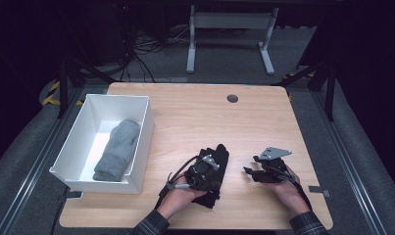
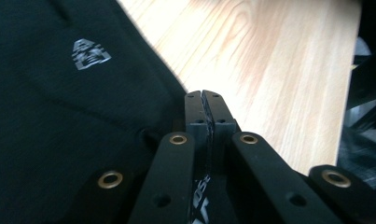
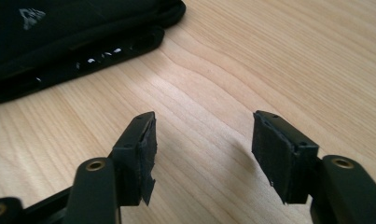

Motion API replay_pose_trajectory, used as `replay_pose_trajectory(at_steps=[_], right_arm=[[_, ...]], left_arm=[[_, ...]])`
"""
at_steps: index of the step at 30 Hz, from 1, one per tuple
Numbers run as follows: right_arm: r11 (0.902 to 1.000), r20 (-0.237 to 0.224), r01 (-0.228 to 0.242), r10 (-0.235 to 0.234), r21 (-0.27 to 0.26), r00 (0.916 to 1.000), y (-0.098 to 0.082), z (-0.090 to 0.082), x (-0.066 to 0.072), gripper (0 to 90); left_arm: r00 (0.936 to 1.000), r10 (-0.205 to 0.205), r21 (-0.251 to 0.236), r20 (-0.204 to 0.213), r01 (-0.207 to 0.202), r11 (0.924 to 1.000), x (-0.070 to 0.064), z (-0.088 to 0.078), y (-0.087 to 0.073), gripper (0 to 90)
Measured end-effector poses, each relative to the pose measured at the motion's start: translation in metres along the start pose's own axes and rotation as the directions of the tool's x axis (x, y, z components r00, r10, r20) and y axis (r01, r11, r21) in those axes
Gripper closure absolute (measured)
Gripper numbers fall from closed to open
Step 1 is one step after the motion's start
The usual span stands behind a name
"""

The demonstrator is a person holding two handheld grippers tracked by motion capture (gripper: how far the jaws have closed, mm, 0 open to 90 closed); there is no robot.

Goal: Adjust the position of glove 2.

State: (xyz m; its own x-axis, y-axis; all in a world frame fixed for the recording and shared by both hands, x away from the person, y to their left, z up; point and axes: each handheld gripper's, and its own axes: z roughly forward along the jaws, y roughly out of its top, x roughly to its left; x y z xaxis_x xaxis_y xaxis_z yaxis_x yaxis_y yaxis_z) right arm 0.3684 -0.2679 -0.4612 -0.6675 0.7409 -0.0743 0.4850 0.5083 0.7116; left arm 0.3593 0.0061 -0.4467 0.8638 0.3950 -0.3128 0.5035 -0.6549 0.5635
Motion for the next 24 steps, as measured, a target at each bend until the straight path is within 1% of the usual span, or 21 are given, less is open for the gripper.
replay_pose_trajectory(at_steps=[2,3,5,6,8,9,13,14,15,16,18,19,21,22,24], right_arm=[[0.9998,-0.002,-0.018,0.018,-0.001,0.9998,-0.001,0.001,-0.003,37.1],[0.9997,-0.001,-0.024,0.024,-0.004,0.9997,-0.002,0.001,-0.004,36.9],[0.9994,0.005,-0.035,0.035,-0.005,0.9994,-0.003,0.001,-0.006,34.7],[0.9991,0.005,-0.041,0.041,-0.009,0.9992,-0.003,0.001,-0.007,34.1],[0.9990,0.009,-0.045,0.045,-0.009,0.9990,-0.004,0.001,-0.009,33.1],[0.9984,0.009,-0.054,0.054,-0.013,0.9985,-0.005,0.002,-0.010,30.7],[0.9976,0.012,-0.067,0.067,-0.016,0.9977,-0.006,0.002,-0.011,27.9],[0.9975,0.013,-0.068,0.068,-0.019,0.9976,-0.006,0.003,-0.012,27.3],[0.9974,0.013,-0.068,0.068,-0.021,0.9976,-0.006,0.003,-0.012,26.8],[0.9973,0.013,-0.070,0.070,-0.022,0.9974,-0.006,0.003,-0.012,26.2],[0.9971,0.013,-0.071,0.071,-0.026,0.9974,-0.007,0.003,-0.013,25.0],[0.9970,0.013,-0.072,0.073,-0.027,0.9973,-0.007,0.004,-0.013,24.3],[0.9969,0.014,-0.074,0.074,-0.028,0.9971,-0.007,0.004,-0.013,23.4],[0.9967,0.015,-0.074,0.075,-0.032,0.9971,-0.007,0.004,-0.013,22.0],[0.9964,0.015,-0.075,0.076,-0.038,0.9970,-0.008,0.005,-0.013,20.9]], left_arm=[[0.9999,0.004,0.012,-0.016,-0.004,0.9999,0.002,-0.003,-0.003,89.8],[0.9999,0.004,0.012,-0.016,-0.004,0.9999,0.002,-0.003,-0.003,89.8],[0.9993,-0.001,0.014,-0.037,0.002,0.9999,0.005,-0.009,-0.008,89.8],[0.9993,-0.001,0.014,-0.037,0.002,0.9999,0.005,-0.009,-0.008,89.8],[0.9982,-0.001,0.024,-0.060,0.003,0.9997,0.008,-0.014,-0.011,89.8],[0.9968,-0.006,0.027,-0.080,0.008,0.9996,0.011,-0.018,-0.014,89.8],[0.9915,-0.006,0.038,-0.130,0.011,0.9992,0.019,-0.028,-0.018,89.8],[0.9902,-0.009,0.039,-0.139,0.014,0.9991,0.021,-0.029,-0.019,89.8],[0.9902,-0.009,0.039,-0.139,0.014,0.9991,0.021,-0.029,-0.019,89.8],[0.9869,-0.013,0.041,-0.161,0.019,0.9990,0.025,-0.034,-0.021,89.8],[0.9818,-0.023,0.040,-0.188,0.031,0.9987,0.028,-0.038,-0.024,89.8],[0.9803,-0.024,0.041,-0.196,0.033,0.9986,0.029,-0.040,-0.024,89.8],[0.9794,-0.025,0.037,-0.200,0.033,0.9988,0.031,-0.041,-0.025,89.8],[0.9797,-0.032,0.034,-0.198,0.039,0.9987,0.032,-0.043,-0.026,89.8],[0.9804,-0.029,0.015,-0.195,0.032,0.9994,0.032,-0.046,-0.026,89.0]])
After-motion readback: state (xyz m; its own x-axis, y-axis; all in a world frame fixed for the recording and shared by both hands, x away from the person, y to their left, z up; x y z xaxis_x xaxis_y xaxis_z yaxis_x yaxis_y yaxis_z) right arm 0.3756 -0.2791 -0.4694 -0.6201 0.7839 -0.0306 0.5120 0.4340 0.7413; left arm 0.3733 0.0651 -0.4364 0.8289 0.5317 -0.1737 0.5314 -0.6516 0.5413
